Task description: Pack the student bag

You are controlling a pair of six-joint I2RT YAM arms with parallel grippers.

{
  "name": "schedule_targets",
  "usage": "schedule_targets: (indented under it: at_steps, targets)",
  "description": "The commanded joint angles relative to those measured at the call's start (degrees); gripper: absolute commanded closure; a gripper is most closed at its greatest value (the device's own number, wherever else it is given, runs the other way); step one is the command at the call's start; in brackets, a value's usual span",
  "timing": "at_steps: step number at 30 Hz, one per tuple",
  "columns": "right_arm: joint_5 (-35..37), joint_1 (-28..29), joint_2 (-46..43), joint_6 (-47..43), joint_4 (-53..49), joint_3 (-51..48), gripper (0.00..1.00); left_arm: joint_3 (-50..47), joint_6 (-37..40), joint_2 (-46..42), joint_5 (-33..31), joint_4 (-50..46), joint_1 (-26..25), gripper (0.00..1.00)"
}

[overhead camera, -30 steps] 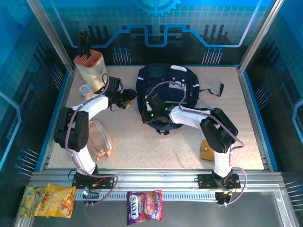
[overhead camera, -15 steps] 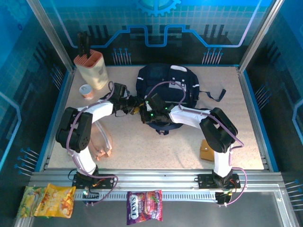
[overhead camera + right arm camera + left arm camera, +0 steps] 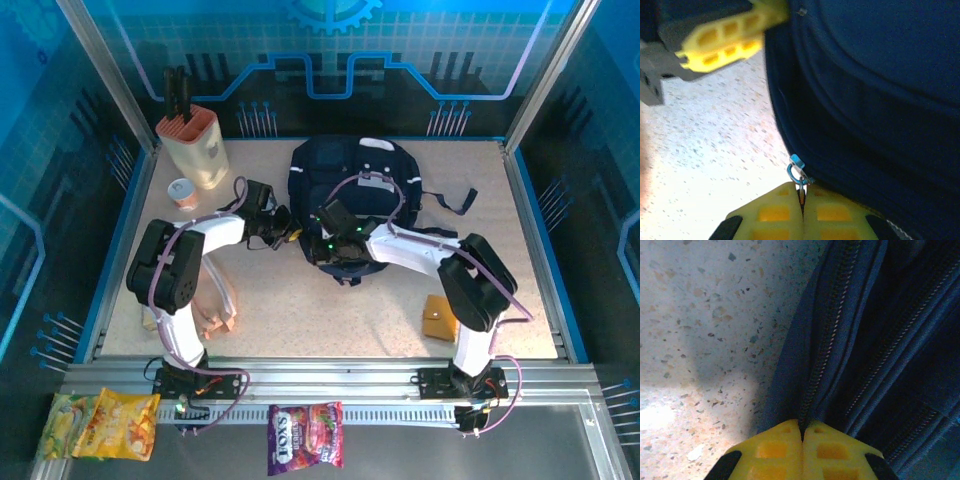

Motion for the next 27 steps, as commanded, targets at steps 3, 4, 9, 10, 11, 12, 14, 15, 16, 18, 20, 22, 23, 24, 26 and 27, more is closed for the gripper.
schedule_targets:
  at_steps: [3, 4, 9, 10, 11, 12, 14, 15, 16, 18, 20, 22, 23, 24, 26, 27]
  targets:
    - [7.2, -1.2, -6.6, 2.0, -13.3, -3.9, 0.94, 2.2, 2.7, 2.2, -4.6, -1.9, 1.6, 1.00]
    - [8.5, -1.6, -7.5, 2.3, -14.0, -4.8, 0.94, 2.4, 2.7, 2.2, -4.5, -1.7, 1.9, 1.00]
    - [15.7, -5.3, -11.9, 4.2, -16.4, -9.7, 0.96, 3.5, 3.6, 2.4, -4.0, -2.0, 2.8, 1.00]
    - [17.1, -6.3, -12.6, 4.4, -16.7, -10.7, 0.96, 3.8, 3.8, 2.5, -3.7, -2.3, 2.9, 1.00]
    - [18.4, -7.4, -13.4, 4.3, -16.9, -11.4, 0.96, 4.2, 4.2, 2.6, -3.5, -2.6, 3.0, 1.00]
    - [19.2, -8.4, -13.8, 4.3, -17.0, -11.9, 0.96, 4.6, 4.4, 2.7, -3.4, -2.8, 3.1, 1.00]
    - [20.7, -10.7, -14.8, 3.9, -17.1, -12.8, 0.97, 5.5, 5.3, 2.9, -3.2, -3.7, 3.4, 1.00]
    - [21.4, -11.7, -15.2, 3.9, -17.1, -13.0, 0.97, 6.1, 5.6, 2.9, -3.4, -4.2, 3.5, 1.00]
    - [22.1, -12.7, -15.6, 3.7, -17.0, -13.2, 0.97, 6.6, 6.1, 2.9, -3.5, -4.7, 3.7, 1.00]
    - [23.0, -14.0, -16.2, 3.2, -16.2, -13.3, 0.97, 7.7, 6.7, 2.6, -3.6, -5.5, 4.0, 1.00]
    - [22.4, -14.3, -16.6, 1.0, -14.2, -12.6, 0.97, 8.8, 7.4, 2.4, -3.6, -6.5, 4.3, 0.98]
    - [20.5, -13.3, -16.9, -2.2, -11.2, -11.4, 0.98, 9.6, 7.8, 1.6, -3.8, -7.3, 4.8, 0.90]
    - [19.3, -12.6, -16.9, -3.8, -9.5, -10.9, 0.98, 9.6, 7.8, 1.1, -3.9, -7.7, 5.1, 0.85]
    - [17.5, -11.4, -16.6, -5.8, -7.2, -10.1, 0.98, 9.4, 7.8, 0.1, -4.0, -8.0, 5.5, 0.77]
    - [14.6, -9.3, -15.4, -7.7, -4.3, -8.3, 0.99, 8.5, 7.8, -1.9, -4.2, -8.6, 6.3, 0.64]
    - [12.6, -8.2, -14.3, -8.6, -3.1, -7.3, 0.99, 7.8, 7.8, -3.3, -4.3, -9.1, 6.7, 0.61]
